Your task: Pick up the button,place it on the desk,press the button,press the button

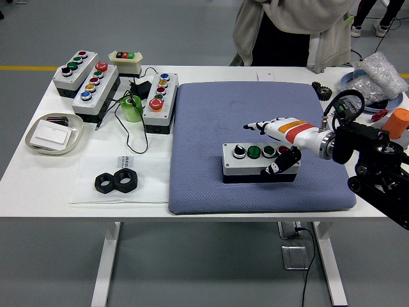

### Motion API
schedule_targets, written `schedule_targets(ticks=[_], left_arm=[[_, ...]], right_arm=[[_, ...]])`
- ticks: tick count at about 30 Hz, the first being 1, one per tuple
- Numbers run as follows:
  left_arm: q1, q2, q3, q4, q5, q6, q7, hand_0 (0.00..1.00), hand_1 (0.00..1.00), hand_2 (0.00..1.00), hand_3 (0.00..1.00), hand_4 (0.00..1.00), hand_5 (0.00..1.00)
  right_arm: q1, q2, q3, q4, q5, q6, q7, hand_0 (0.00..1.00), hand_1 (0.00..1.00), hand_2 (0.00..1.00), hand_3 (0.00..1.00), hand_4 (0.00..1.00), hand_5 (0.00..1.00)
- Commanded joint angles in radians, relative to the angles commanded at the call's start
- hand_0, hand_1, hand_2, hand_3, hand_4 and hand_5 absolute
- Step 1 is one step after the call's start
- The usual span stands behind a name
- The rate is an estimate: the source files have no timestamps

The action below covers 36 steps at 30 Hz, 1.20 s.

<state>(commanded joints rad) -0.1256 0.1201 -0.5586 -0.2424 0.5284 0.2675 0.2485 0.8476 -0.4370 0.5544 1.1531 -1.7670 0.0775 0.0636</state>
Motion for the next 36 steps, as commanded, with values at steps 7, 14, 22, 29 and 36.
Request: schedule_targets(ticks=[7, 14, 22, 29, 36], left_arm=[[0.005, -0.001, -0.015, 0.001, 0.025, -0.002, 0.005, 0.695, 0.695, 0.802, 0.826, 0.752, 0.998], [0.014, -0.001, -0.027, 0.002, 0.043, -0.005, 0.009, 0.695, 0.694, 0.802, 0.826, 0.752, 0.998], [0.019, 0.001, -0.031, 0.002, 0.049, -0.007, 0.008, 0.694, 0.693, 0.801, 0.826, 0.752, 0.998], [0.022, 0.0, -0.028, 0.003, 0.044, -0.007, 0.006, 0.695, 0.693, 0.801, 0.826, 0.752, 0.998], [0.016, 0.0, -0.019, 0.002, 0.032, -0.007, 0.004, 0.694, 0.693, 0.8, 0.826, 0.752, 0.998]], right_arm=[[-0.09, -0.081, 0.149, 0.115, -0.08, -0.092, -0.068, 0.953, 0.797, 0.884, 0.998, 0.985, 0.262], [-0.187, -0.187, 0.233, 0.243, -0.069, -0.108, -0.131, 0.39, 0.269, 0.358, 0.99, 0.913, 0.429], [-0.267, -0.262, 0.259, 0.359, -0.001, -0.031, -0.155, 0.237, 0.123, 0.258, 0.92, 0.881, 0.446], [-0.287, -0.268, 0.233, 0.396, 0.012, 0.016, -0.172, 0.161, 0.06, 0.196, 0.876, 0.861, 0.455], [-0.263, -0.241, 0.187, 0.389, 0.005, 0.031, -0.189, 0.112, 0.035, 0.173, 0.87, 0.846, 0.465]])
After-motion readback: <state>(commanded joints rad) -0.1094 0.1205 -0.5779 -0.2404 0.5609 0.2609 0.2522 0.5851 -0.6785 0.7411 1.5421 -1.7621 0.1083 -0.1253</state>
